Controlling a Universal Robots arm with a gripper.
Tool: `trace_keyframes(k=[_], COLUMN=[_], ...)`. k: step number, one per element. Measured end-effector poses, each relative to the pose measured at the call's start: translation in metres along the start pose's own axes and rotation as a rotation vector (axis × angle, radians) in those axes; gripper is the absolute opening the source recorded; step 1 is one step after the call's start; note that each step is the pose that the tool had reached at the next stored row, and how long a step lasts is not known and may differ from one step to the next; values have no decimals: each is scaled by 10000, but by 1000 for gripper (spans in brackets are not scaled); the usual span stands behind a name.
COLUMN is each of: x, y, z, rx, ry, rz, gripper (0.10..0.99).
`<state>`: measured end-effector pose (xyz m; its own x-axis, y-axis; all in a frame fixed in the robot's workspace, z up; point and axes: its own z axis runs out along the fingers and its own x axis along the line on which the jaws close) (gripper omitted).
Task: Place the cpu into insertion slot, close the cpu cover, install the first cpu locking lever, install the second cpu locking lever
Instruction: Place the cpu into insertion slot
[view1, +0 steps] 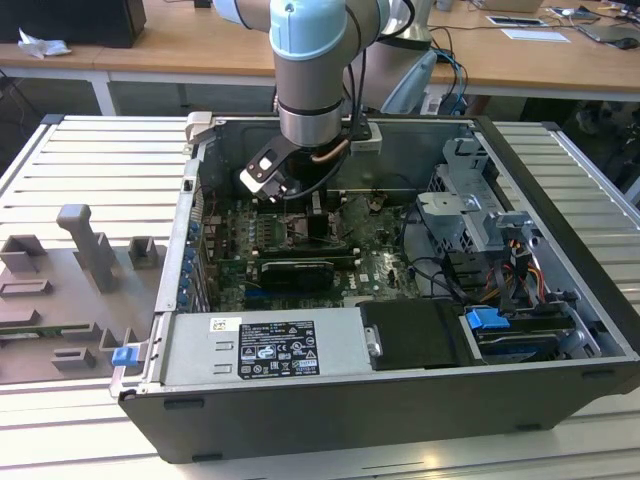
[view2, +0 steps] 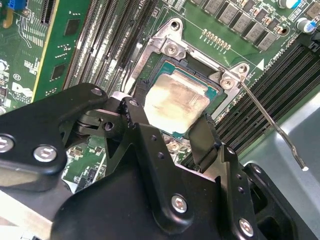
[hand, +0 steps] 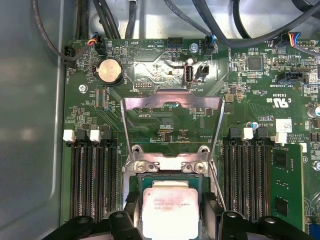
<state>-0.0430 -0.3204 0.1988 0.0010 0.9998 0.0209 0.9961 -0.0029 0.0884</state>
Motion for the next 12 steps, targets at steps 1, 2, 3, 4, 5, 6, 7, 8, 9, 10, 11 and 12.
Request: trace_keyframes(k=[1, 2, 3, 4, 5, 6, 7, 8, 9, 10, 11, 12], x=[0, -1, 0, 0, 0, 1, 1, 1, 1, 2, 2, 2], y=[0, 0, 1, 2, 3, 4, 5, 6, 6, 7, 7, 8], z=[-2, -7, -16, -23, -32, -47, -59, -63, -70, -76, -83, -87], rx=[1, 2, 0, 1, 1, 2, 5, 5, 4, 4, 4, 5], ry=[-2, -4, -1, -2, -1, -2, -1, -1, -2, -1, -1, -1], rz=[0, 0, 1, 1, 1, 3, 3, 3, 4, 6, 8, 9], gripper=[608, 608, 608, 608, 608, 608, 608, 608, 608, 608, 608, 608])
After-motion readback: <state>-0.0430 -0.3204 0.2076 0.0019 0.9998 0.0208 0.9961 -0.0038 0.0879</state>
